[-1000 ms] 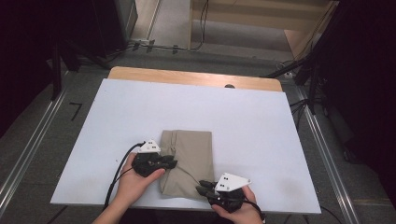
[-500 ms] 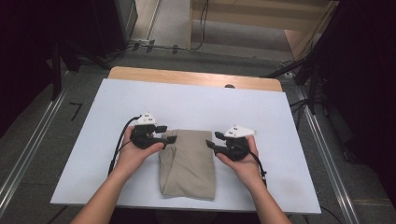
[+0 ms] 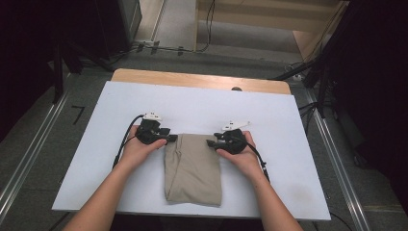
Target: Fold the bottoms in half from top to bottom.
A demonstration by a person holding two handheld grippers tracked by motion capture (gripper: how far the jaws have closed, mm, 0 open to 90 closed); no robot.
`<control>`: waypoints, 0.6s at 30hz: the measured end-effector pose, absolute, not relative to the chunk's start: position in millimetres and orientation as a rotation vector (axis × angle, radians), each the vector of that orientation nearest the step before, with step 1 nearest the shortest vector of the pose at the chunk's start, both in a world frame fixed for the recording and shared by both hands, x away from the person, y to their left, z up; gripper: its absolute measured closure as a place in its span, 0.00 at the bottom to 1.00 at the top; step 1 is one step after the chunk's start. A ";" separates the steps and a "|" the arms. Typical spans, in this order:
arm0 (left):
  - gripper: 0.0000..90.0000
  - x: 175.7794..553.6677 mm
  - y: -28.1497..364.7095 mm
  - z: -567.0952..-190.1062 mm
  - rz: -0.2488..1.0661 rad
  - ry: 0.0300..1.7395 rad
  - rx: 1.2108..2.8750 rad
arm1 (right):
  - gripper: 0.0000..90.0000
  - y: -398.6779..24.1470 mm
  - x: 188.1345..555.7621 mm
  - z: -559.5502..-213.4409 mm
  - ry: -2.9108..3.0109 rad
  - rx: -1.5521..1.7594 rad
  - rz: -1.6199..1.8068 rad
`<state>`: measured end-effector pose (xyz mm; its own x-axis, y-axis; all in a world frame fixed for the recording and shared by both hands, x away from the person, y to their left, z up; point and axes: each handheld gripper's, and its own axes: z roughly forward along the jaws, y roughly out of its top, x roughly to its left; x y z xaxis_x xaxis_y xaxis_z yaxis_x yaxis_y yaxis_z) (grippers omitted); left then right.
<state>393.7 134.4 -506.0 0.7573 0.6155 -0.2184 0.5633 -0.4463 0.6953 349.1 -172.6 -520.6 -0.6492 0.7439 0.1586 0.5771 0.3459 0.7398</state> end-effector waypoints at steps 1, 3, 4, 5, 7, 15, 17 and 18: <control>0.69 393.5 133.9 -506.0 0.075 0.869 2.163 | 0.66 -172.7 349.3 -520.8 2.406 1.215 1.202; 0.82 393.2 132.7 -505.6 0.045 0.866 2.171 | 0.79 -174.0 349.5 -521.0 2.435 1.237 1.243; 0.87 393.3 132.4 -505.6 0.044 0.866 2.168 | 0.83 -174.1 349.2 -521.2 2.437 1.241 1.250; 0.89 393.7 132.4 -505.2 0.046 0.862 2.169 | 0.86 -174.6 349.2 -520.1 2.440 1.248 1.249; 0.92 394.6 131.5 -502.7 0.055 0.853 2.165 | 0.88 -175.5 348.6 -517.2 2.440 1.234 1.245; 0.93 410.9 120.7 -464.0 0.143 0.778 2.067 | 0.89 -188.1 355.3 -485.7 2.321 1.174 1.267; 0.93 417.4 116.0 -451.6 0.156 0.753 2.047 | 0.89 -191.7 359.9 -473.7 2.273 1.173 1.270; 0.93 420.8 112.9 -445.8 0.166 0.743 2.041 | 0.90 -193.5 362.7 -467.9 2.250 1.171 1.277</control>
<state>420.8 112.9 -445.8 0.8083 0.5643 -0.1680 0.4394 -0.3881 0.8101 362.7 -193.5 -467.9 -0.6224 0.7722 0.1274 0.5053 0.2722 0.8189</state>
